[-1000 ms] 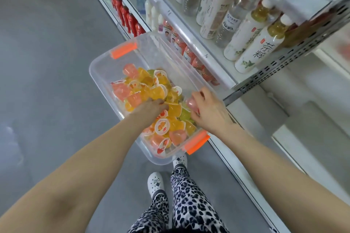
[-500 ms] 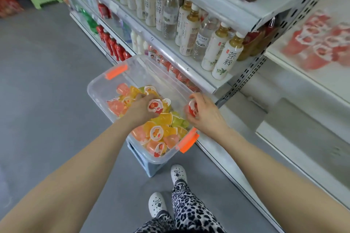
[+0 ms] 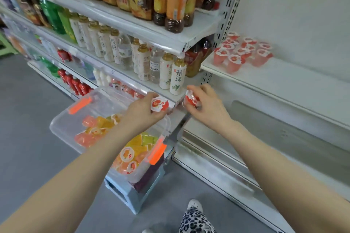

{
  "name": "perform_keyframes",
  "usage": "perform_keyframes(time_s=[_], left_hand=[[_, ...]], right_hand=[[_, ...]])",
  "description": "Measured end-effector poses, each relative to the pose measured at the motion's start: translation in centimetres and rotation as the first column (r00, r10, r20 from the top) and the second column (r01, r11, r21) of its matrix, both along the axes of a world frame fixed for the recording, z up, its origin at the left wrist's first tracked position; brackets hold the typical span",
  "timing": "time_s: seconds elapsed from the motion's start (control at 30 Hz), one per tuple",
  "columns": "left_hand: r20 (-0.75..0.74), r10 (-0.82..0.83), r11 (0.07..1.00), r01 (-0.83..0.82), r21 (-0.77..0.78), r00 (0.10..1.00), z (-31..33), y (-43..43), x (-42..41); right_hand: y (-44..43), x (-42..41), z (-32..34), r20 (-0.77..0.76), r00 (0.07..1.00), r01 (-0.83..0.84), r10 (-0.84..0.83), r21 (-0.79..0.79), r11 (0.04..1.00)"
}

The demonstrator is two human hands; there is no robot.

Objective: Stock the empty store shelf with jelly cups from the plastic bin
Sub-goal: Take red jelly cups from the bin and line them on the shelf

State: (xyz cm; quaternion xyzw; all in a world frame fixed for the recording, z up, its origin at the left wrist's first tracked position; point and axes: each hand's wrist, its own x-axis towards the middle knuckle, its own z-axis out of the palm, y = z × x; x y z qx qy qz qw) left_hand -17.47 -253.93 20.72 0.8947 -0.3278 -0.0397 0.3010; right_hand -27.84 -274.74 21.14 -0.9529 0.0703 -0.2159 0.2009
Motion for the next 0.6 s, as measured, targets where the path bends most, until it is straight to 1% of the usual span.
perform_keyframes(time_s=[0.1,0.2,0.27,0.37,0.47,0.53,0.6], left_hand=[[0.042,-0.072,0.997,0.072,0.001,0.997,1.9,-3.9,-1.1],[0.081,-0.142,0.988,0.146,-0.045,0.987,3.9,-8.0,-2.2],[0.14,-0.189,0.978,0.2,-0.066,0.972,5.1,-10.8,-3.0],[0.184,-0.204,0.974,0.219,-0.066,0.962,6.7,-14.9,-4.0],[0.158,-0.218,0.971,0.23,-0.061,0.963,7.8,-18.6,-4.7],[0.165,-0.207,0.975,0.217,-0.049,0.964,8.2,-20.7,-5.0],[0.19,-0.186,0.981,0.192,-0.014,0.964,8.1,-22.3,-5.1]], right_hand=[[-3.4,-2.1,2.6,0.033,0.998,0.061,-0.062,0.027,0.998],[-7.3,-4.4,5.6,0.1,0.986,0.13,-0.131,0.01,0.991],[-10.2,-5.9,7.3,0.115,0.978,0.173,-0.172,-0.004,0.985],[-14.8,-7.7,9.2,0.089,0.967,0.238,-0.239,0.02,0.971],[-19.3,-7.9,10.3,0.041,0.948,0.314,-0.316,0.042,0.948],[-21.7,-7.2,10.4,-0.006,0.941,0.337,-0.338,0.047,0.94],[-23.4,-6.4,9.9,-0.058,0.944,0.328,-0.325,0.042,0.944]])
